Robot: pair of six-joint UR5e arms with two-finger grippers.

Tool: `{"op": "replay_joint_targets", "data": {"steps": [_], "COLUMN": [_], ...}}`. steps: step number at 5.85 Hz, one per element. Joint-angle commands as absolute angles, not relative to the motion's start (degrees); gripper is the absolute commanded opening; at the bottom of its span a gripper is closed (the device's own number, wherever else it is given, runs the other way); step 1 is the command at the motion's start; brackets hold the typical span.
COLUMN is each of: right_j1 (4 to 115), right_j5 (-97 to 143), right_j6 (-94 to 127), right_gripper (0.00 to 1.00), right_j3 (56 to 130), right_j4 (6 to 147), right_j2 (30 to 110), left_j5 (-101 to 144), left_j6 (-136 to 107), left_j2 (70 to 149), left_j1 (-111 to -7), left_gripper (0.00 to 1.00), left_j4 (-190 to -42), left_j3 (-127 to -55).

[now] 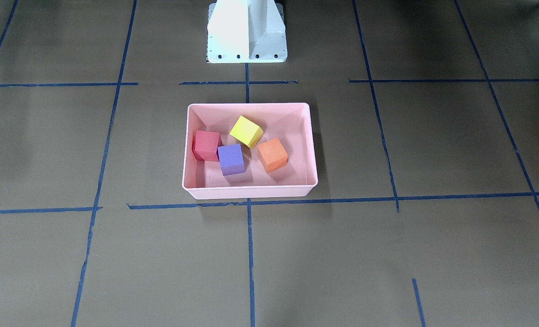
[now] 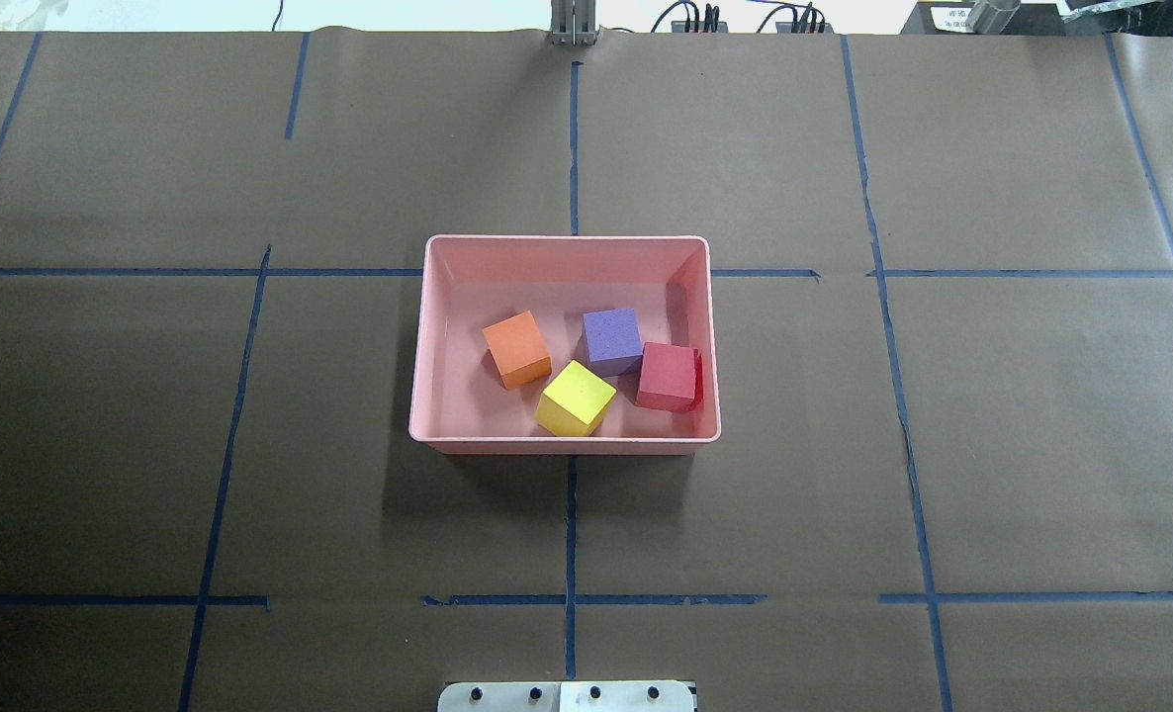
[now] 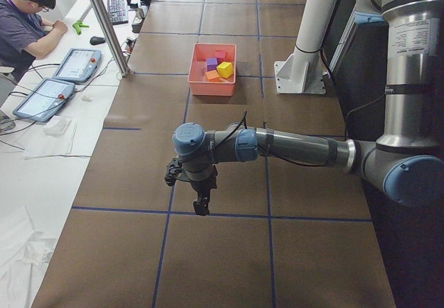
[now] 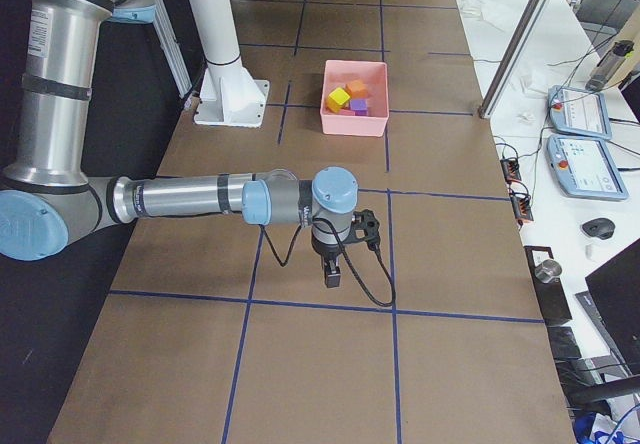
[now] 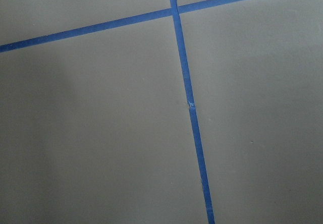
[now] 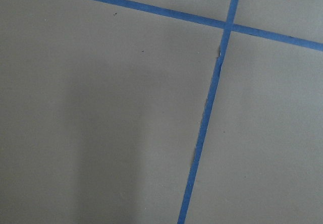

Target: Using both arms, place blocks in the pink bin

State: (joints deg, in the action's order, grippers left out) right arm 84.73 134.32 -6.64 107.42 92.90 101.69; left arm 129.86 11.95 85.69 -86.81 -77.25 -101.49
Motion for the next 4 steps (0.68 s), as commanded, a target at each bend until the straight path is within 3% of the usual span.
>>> {"op": "replay_joint_targets", "data": {"steps": [1, 4], "right_j1": [84.7, 84.7], "right_j5": [134.3, 134.3], "right_j6": [-6.6, -6.6], "right_gripper": [1.0, 1.0], "right_j3": [107.6, 107.1], "right_j4": [92.9, 91.2], "right_j2": [101.7, 101.8], "left_j5": [129.8, 129.8], "left_j6": [12.0, 12.0], "left_j2": [85.7, 85.7], "left_j1": [-86.7, -86.7], "left_gripper": [1.0, 1.0], "left_j4": [-77.3, -77.3], "left_j3": [-101.4, -101.3]}}
